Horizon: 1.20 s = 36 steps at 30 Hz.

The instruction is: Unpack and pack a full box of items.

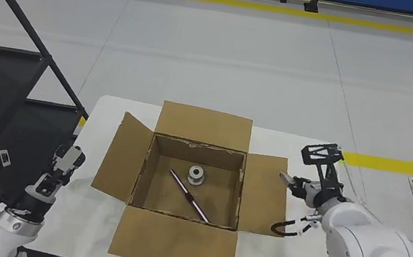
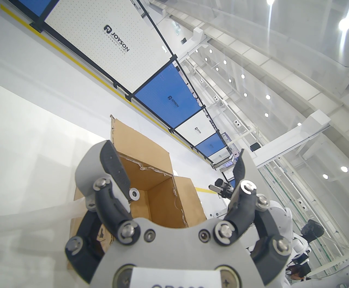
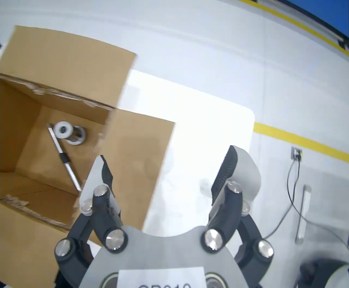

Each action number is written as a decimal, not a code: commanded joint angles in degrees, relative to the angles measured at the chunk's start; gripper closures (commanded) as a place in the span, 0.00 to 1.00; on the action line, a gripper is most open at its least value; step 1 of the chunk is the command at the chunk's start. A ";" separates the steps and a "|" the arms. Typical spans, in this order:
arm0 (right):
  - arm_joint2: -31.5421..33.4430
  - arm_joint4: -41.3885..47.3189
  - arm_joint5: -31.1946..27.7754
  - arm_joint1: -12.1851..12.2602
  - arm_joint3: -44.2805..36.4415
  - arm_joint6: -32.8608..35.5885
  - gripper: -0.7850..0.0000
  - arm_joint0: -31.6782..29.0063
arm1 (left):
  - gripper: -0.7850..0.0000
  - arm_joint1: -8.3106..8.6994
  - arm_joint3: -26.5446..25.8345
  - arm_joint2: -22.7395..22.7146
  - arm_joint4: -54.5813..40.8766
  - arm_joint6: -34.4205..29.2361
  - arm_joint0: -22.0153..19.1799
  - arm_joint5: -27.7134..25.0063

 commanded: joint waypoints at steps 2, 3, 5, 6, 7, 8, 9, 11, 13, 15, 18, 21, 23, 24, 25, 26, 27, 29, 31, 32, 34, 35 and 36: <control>6.32 2.25 0.06 0.42 1.88 0.29 0.00 -3.22 | 0.00 0.00 0.00 0.00 0.00 0.00 0.00 0.00; 7.40 3.17 0.00 0.48 2.54 -0.13 0.00 -3.89 | 0.00 0.00 0.00 0.00 0.00 0.00 0.00 0.00; 10.21 5.93 -0.78 0.67 5.64 -1.55 0.00 -5.88 | 0.00 0.00 0.00 0.00 0.00 0.00 0.00 0.00; 10.76 6.53 -1.12 0.73 6.63 -1.97 0.00 -6.26 | 0.00 0.00 0.00 0.00 0.00 0.00 0.00 0.00; 11.42 7.33 -1.56 0.81 8.13 -2.69 0.00 -6.67 | 0.00 0.00 0.00 0.00 0.00 0.00 0.00 0.00; 11.95 7.97 -2.15 0.91 10.19 -3.55 0.00 -6.99 | 0.00 0.00 0.00 0.00 0.00 0.00 0.00 0.00; 12.11 8.08 -2.39 0.96 11.16 -4.10 0.00 -7.05 | 0.00 0.00 0.00 0.00 0.00 0.00 0.00 0.00; 12.39 9.28 -3.11 1.07 14.60 -6.61 0.00 -7.02 | 0.00 0.00 0.00 0.00 0.00 0.00 0.00 0.00; 12.70 10.25 -3.34 1.12 16.60 -9.03 0.00 -7.03 | 0.00 0.00 0.00 0.00 0.00 0.00 0.00 0.00; 12.90 11.08 -4.12 1.23 18.77 -11.10 0.00 -7.04 | 0.00 0.00 0.00 0.00 0.00 0.00 0.00 0.00; 12.81 11.84 -5.23 1.42 21.75 -13.03 0.19 -6.34 | 0.00 0.00 0.00 0.00 0.00 0.00 0.00 0.00; 12.41 11.94 -5.29 1.60 24.51 -13.80 0.54 -5.19 | 0.00 0.00 0.00 0.00 0.00 0.00 0.00 0.00; 12.41 12.23 -5.65 1.75 26.29 -14.47 0.59 -4.42 | 0.00 0.00 0.00 0.00 0.00 0.00 0.00 0.00; 12.40 11.98 -5.54 1.84 27.19 -14.68 0.62 -4.04 | 0.00 0.00 0.00 0.00 0.00 0.00 0.00 0.00; 12.30 11.92 -5.46 1.90 28.01 -14.84 0.67 -3.63 | 0.00 0.00 0.00 0.00 0.00 0.00 0.00 0.00; 12.25 12.23 -5.59 1.96 28.74 -15.03 0.69 -3.24 | 0.00 0.00 0.00 0.00 0.00 0.00 0.00 0.00; 12.25 12.35 -5.77 2.04 29.26 -15.21 0.77 -2.93 | 0.00 0.00 0.00 0.00 0.00 0.00 0.00 0.00; 12.36 13.12 -6.07 2.15 29.22 -16.14 0.96 -2.68 | 0.00 0.00 0.00 0.00 0.00 0.00 0.00 0.00; 12.87 14.52 -6.77 2.27 27.47 -17.64 1.00 -3.25 | 0.00 0.00 0.00 0.00 0.00 0.00 0.00 0.00; 13.21 15.45 -7.29 2.32 25.99 -18.47 1.00 -3.81 | 0.00 0.00 0.00 0.00 0.00 0.00 0.00 0.00; 14.01 16.78 -7.79 2.43 22.00 -20.06 1.00 -5.35 | 0.00 0.00 0.00 0.00 0.00 0.00 0.00 0.00; 14.28 17.07 -7.69 2.46 19.46 -20.85 1.00 -6.28 | 0.00 0.00 0.00 0.00 0.00 0.00 0.00 0.00; 14.38 17.57 -7.69 2.46 16.58 -21.70 1.00 -7.31 | 0.00 0.00 0.00 0.00 0.00 0.00 0.00 0.00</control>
